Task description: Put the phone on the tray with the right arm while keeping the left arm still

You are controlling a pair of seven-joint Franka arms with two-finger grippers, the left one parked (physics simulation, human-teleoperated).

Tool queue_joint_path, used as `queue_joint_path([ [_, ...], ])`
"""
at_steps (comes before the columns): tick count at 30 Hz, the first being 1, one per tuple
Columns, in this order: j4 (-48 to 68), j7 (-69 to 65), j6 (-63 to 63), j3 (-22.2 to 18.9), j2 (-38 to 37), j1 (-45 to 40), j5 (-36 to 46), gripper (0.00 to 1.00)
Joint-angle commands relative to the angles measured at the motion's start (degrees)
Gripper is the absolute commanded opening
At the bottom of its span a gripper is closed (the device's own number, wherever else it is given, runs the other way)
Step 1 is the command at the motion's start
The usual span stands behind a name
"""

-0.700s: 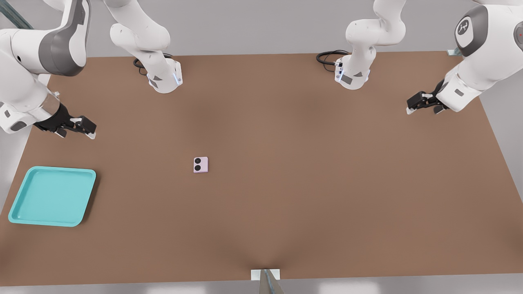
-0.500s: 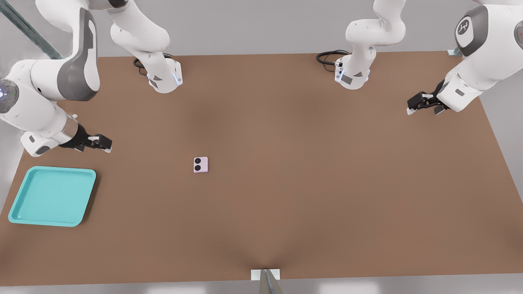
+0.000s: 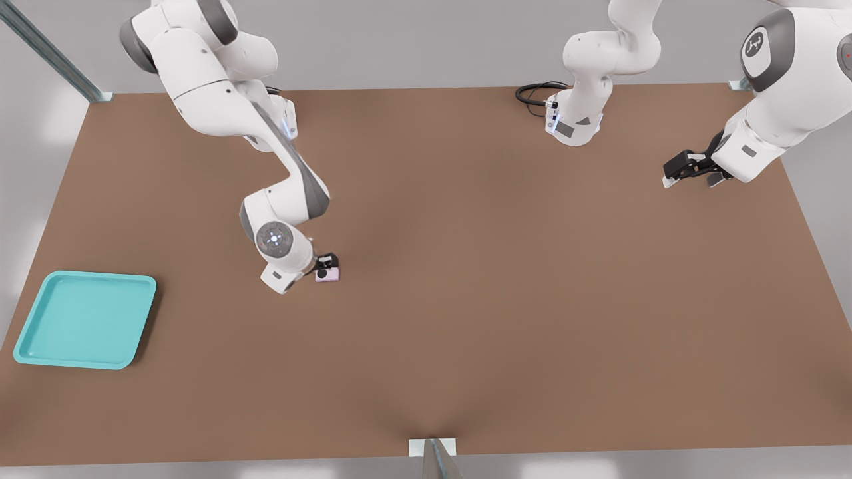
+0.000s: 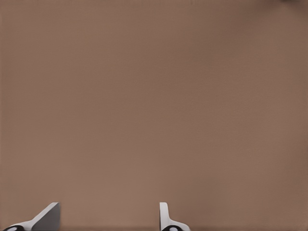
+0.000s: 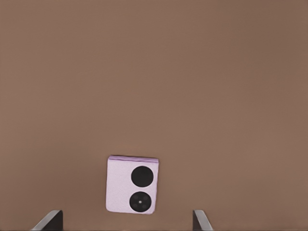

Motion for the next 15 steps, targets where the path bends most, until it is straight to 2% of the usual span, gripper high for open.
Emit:
queue_joint_path([
  [1, -3.15, 13.14, 12.08, 0.33, 0.05, -1.43, -0.1, 1.0],
  [10, -3.69, 11.82, 19.03, 0.41, 7.78, -1.25, -1.41, 1.0],
  [15, -4.3, 11.91, 19.38, 0.41, 8.84, -1.34, -2.91, 1.0],
])
